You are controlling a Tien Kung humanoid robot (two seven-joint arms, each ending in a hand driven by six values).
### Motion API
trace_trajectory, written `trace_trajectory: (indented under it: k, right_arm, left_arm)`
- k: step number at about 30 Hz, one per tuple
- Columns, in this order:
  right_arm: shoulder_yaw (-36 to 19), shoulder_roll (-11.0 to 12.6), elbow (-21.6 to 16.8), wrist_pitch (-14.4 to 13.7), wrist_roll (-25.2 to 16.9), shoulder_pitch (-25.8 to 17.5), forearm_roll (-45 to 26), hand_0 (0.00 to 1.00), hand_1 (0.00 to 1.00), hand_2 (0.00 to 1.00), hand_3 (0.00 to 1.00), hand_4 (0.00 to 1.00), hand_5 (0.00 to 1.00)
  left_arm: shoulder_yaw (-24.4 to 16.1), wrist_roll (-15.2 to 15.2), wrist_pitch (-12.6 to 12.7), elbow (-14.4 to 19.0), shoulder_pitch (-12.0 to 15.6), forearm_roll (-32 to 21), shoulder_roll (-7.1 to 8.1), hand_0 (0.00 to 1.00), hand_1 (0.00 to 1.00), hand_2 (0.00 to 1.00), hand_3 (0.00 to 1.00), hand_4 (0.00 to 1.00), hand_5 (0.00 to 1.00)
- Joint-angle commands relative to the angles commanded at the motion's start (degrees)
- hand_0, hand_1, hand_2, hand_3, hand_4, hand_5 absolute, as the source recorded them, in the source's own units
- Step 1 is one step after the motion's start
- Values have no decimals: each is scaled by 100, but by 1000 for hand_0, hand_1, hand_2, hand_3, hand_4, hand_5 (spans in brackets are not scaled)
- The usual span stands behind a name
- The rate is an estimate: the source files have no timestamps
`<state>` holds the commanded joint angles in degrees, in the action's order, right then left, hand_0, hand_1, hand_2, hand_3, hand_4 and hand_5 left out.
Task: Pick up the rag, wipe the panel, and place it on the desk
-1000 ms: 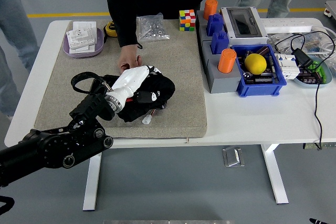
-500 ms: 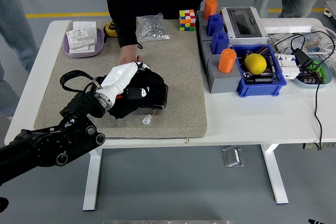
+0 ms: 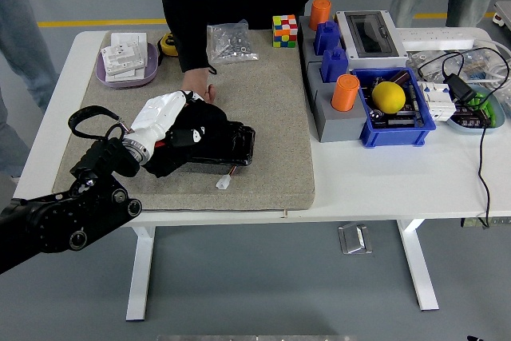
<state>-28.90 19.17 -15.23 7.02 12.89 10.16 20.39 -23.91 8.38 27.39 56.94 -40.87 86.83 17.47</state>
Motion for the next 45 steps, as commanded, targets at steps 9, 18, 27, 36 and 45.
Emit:
trace_trajectory:
  k: [9, 18, 27, 36, 45]
  right_arm:
    - [-18, -28, 2, 0, 2, -21, 4, 781, 645, 713, 660, 998, 546]
    - [-58, -25, 4, 0, 10, -22, 3, 781, 645, 713, 661, 998, 546]
    - [-89, -30, 0, -2, 13, -29, 5, 780, 645, 713, 662, 998, 546]
    - [-110, -20, -3, -6, 13, -18, 4, 783, 645, 713, 662, 998, 548]
    - [-112, -26, -6, -3, 5, -17, -4, 782, 644, 713, 663, 998, 549]
  left_arm:
    - [-184, -26, 8, -80, 113, 46, 195, 311, 176, 672, 670, 355, 2]
    - [-555, -49, 18, -175, 216, 136, 460, 310, 176, 672, 670, 354, 2]
    - [-798, -77, 31, -286, 276, 177, 589, 311, 177, 671, 669, 355, 2]
    - [-849, -96, 45, -348, 300, 185, 645, 310, 177, 670, 669, 355, 2]
    - [-790, -102, 47, -370, 307, 151, 660, 309, 177, 669, 667, 355, 2]
